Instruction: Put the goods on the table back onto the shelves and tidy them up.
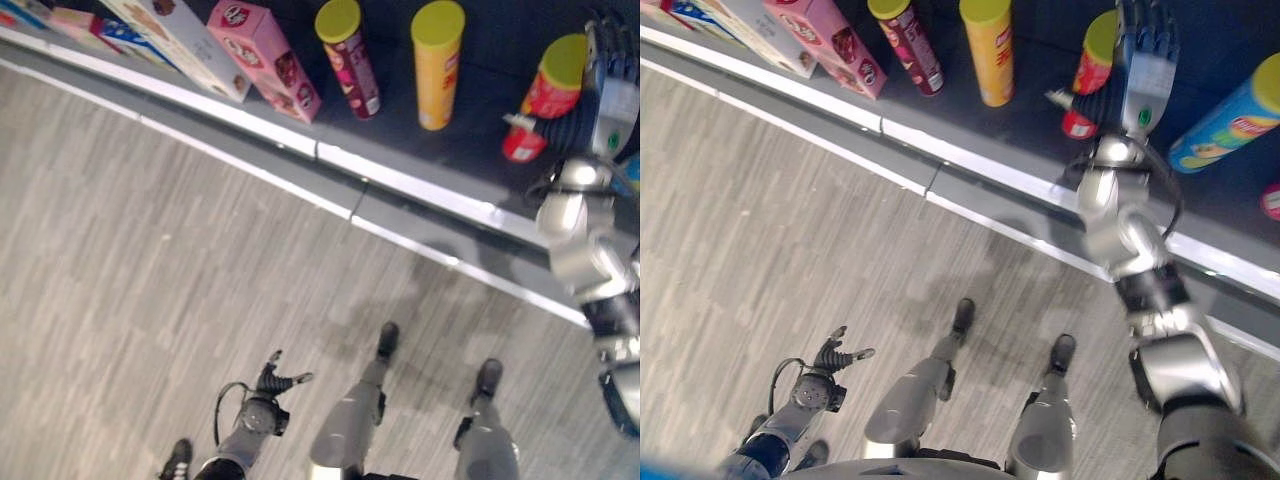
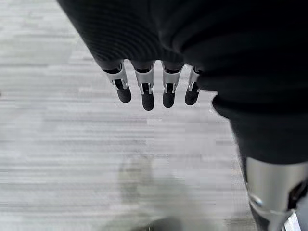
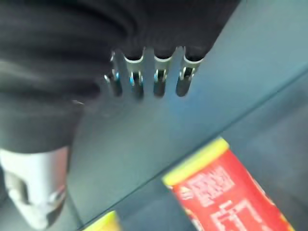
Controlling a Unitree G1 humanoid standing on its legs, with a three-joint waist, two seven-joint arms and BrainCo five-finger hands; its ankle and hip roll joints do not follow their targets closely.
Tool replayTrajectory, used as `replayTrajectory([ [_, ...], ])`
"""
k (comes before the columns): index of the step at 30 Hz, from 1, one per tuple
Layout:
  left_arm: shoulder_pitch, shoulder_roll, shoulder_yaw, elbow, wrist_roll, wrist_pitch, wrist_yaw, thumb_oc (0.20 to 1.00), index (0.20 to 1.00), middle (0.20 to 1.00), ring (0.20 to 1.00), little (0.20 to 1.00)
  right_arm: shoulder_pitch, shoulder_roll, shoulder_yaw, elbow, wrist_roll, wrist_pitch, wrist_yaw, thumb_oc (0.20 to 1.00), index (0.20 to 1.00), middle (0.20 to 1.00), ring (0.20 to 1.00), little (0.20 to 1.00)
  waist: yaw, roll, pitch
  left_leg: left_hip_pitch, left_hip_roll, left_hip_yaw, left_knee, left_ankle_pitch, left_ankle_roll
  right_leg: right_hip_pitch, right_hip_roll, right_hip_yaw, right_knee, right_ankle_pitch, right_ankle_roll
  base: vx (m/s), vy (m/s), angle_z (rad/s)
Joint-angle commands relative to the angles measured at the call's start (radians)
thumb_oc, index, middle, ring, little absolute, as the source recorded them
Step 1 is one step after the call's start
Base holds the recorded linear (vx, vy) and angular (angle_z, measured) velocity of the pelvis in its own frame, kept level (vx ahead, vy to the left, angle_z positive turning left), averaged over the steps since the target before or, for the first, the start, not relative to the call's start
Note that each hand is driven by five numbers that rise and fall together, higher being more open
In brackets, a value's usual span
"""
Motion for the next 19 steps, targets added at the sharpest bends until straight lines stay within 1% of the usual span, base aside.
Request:
replayTrajectory([
  [1, 0.027, 0.012, 0.026, 0.056, 0.007, 0.017, 0.025, 1.000, 1.000, 1.000, 1.000, 1.000, 0.099, -0.015, -0.047, -0.090, 0.041, -0.108, 0.058, 1.000, 1.000, 1.000, 1.000, 1.000, -0.025, -0.053, -0.104, 0.040, 0.056, 0.124, 0.004, -0.105, -0.032, -0.060, -0.043, 0.100, 0.098, -0.081, 0.027, 0.08, 0.013, -0.25],
  [2, 0.041, 0.011, 0.049, 0.056, 0.018, 0.023, 0.017, 1.000, 1.000, 1.000, 1.000, 1.000, 0.211, -0.001, -0.062, -0.141, 0.124, -0.148, 0.138, 1.000, 1.000, 1.000, 1.000, 1.000, -0.041, -0.084, -0.120, 0.063, 0.062, 0.148, 0.006, -0.116, -0.030, -0.048, -0.037, 0.112, 0.086, -0.075, 0.029, 0.07, 0.009, -0.37],
  [3, 0.043, 0.012, 0.048, 0.055, 0.018, 0.024, 0.016, 1.000, 1.000, 1.000, 1.000, 1.000, 0.216, -0.001, -0.065, -0.146, 0.126, -0.148, 0.141, 1.000, 1.000, 1.000, 1.000, 1.000, -0.039, -0.085, -0.121, 0.065, 0.062, 0.150, 0.006, -0.117, -0.030, -0.046, -0.038, 0.114, 0.084, -0.075, 0.029, 0.05, 0.008, -0.46],
  [4, 0.052, 0.017, 0.062, 0.053, 0.022, 0.023, 0.010, 1.000, 1.000, 1.000, 1.000, 1.000, 0.277, 0.012, -0.061, -0.154, 0.239, -0.191, 0.212, 1.000, 1.000, 1.000, 1.000, 1.000, -0.050, -0.103, -0.128, 0.077, 0.066, 0.167, 0.008, -0.123, -0.028, -0.045, -0.034, 0.122, 0.085, -0.073, 0.030, 0.01, 0.012, -0.42],
  [5, 0.055, 0.018, 0.075, 0.053, 0.024, 0.025, -0.004, 1.000, 1.000, 1.000, 1.000, 1.000, 0.327, 0.024, -0.059, -0.151, 0.346, -0.217, 0.281, 1.000, 1.000, 1.000, 1.000, 1.000, -0.061, -0.117, -0.132, 0.086, 0.071, 0.180, 0.011, -0.128, -0.028, -0.041, -0.032, 0.128, 0.085, -0.072, 0.030, 0.05, 0.013, -0.40],
  [7, 0.071, 0.031, 0.099, 0.060, 0.038, 0.030, -0.050, 1.000, 1.000, 1.000, 1.000, 1.000, 0.442, 0.031, -0.057, -0.122, 0.568, -0.256, 0.453, 1.000, 1.000, 1.000, 1.000, 1.000, -0.074, -0.142, -0.149, 0.112, 0.077, 0.209, 0.016, -0.138, -0.028, -0.027, -0.030, 0.142, 0.082, -0.073, 0.031, 0.07, 0.024, -0.46],
  [8, 0.070, 0.035, 0.117, 0.089, 0.045, 0.028, -0.102, 1.000, 1.000, 1.000, 1.000, 1.000, 0.537, 0.017, -0.019, -0.044, 0.704, -0.241, 0.626, 1.000, 1.000, 1.000, 1.000, 1.000, -0.091, -0.162, -0.167, 0.136, 0.083, 0.231, 0.023, -0.148, -0.030, -0.012, -0.028, 0.146, 0.084, -0.077, 0.032, 0.07, 0.025, -0.61],
  [9, 0.068, 0.039, 0.117, 0.099, 0.059, 0.028, -0.125, 1.000, 1.000, 1.000, 1.000, 1.000, 0.574, -0.002, -0.006, -0.001, 0.733, -0.231, 0.681, 1.000, 1.000, 1.000, 1.000, 1.000, -0.096, -0.167, -0.177, 0.146, 0.085, 0.240, 0.025, -0.153, -0.032, -0.004, -0.028, 0.149, 0.084, -0.081, 0.033, 0.10, 0.014, -0.60],
  [10, 0.066, 0.036, 0.115, 0.117, 0.057, 0.026, -0.140, 1.000, 1.000, 1.000, 1.000, 1.000, 0.603, 0.005, 0.014, 0.080, 0.773, -0.207, 0.731, 1.000, 1.000, 1.000, 1.000, 1.000, -0.103, -0.173, -0.187, 0.158, 0.086, 0.246, 0.030, -0.160, -0.032, 0.006, -0.027, 0.149, 0.085, -0.083, 0.033, 0.10, -0.001, -0.45],
  [11, 0.062, 0.034, 0.102, 0.134, 0.046, 0.018, -0.169, 1.000, 1.000, 1.000, 1.000, 1.000, 0.639, 0.015, 0.044, 0.226, 0.804, -0.184, 0.804, 1.000, 1.000, 1.000, 1.000, 1.000, -0.112, -0.180, -0.207, 0.174, 0.090, 0.258, 0.040, -0.171, -0.034, 0.020, -0.026, 0.152, 0.085, -0.088, 0.033, 0.08, -0.001, -0.23],
  [12, 0.062, 0.034, 0.102, 0.135, 0.046, 0.018, -0.169, 1.000, 1.000, 1.000, 1.000, 1.000, 0.639, 0.015, 0.045, 0.227, 0.804, -0.185, 0.804, 1.000, 1.000, 1.000, 1.000, 1.000, -0.112, -0.180, -0.206, 0.176, 0.090, 0.258, 0.040, -0.172, -0.034, 0.022, -0.026, 0.152, 0.085, -0.088, 0.033, 0.10, 0.000, -0.19],
  [13, 0.055, 0.025, 0.089, 0.149, 0.047, 0.018, -0.183, 1.000, 1.000, 1.000, 1.000, 1.000, 0.652, 0.062, 0.047, 0.415, 0.778, -0.154, 0.786, 1.000, 1.000, 1.000, 1.000, 1.000, -0.124, -0.183, -0.227, 0.194, 0.090, 0.268, 0.045, -0.181, -0.032, 0.033, -0.025, 0.154, 0.089, -0.092, 0.033, 0.05, 0.002, -0.22],
  [14, 0.055, 0.026, 0.089, 0.149, 0.047, 0.018, -0.183, 1.000, 1.000, 1.000, 1.000, 1.000, 0.650, 0.063, 0.048, 0.418, 0.778, -0.155, 0.785, 1.000, 1.000, 1.000, 1.000, 1.000, -0.123, -0.184, -0.226, 0.195, 0.090, 0.268, 0.045, -0.182, -0.032, 0.034, -0.025, 0.155, 0.089, -0.093, 0.033, 0.08, 0.004, -0.20],
  [16, 0.057, 0.016, 0.082, 0.160, 0.028, 0.013, -0.191, 1.000, 1.000, 1.000, 1.000, 1.000, 0.656, 0.127, 0.017, 0.573, 0.779, -0.140, 0.759, 1.000, 1.000, 1.000, 1.000, 1.000, -0.132, -0.184, -0.240, 0.209, 0.092, 0.277, 0.049, -0.189, -0.029, 0.041, -0.024, 0.161, 0.092, -0.096, 0.033, 0.05, -0.004, -0.15],
  [19, 0.053, 0.008, 0.077, 0.169, 0.007, 0.016, -0.197, 1.000, 1.000, 1.000, 1.000, 1.000, 0.639, 0.200, -0.015, 0.766, 0.728, -0.117, 0.706, 1.000, 1.000, 1.000, 1.000, 1.000, -0.142, -0.180, -0.258, 0.226, 0.095, 0.284, 0.054, -0.197, -0.027, 0.051, -0.021, 0.169, 0.106, -0.107, 0.030, 0.05, -0.014, -0.06],
])
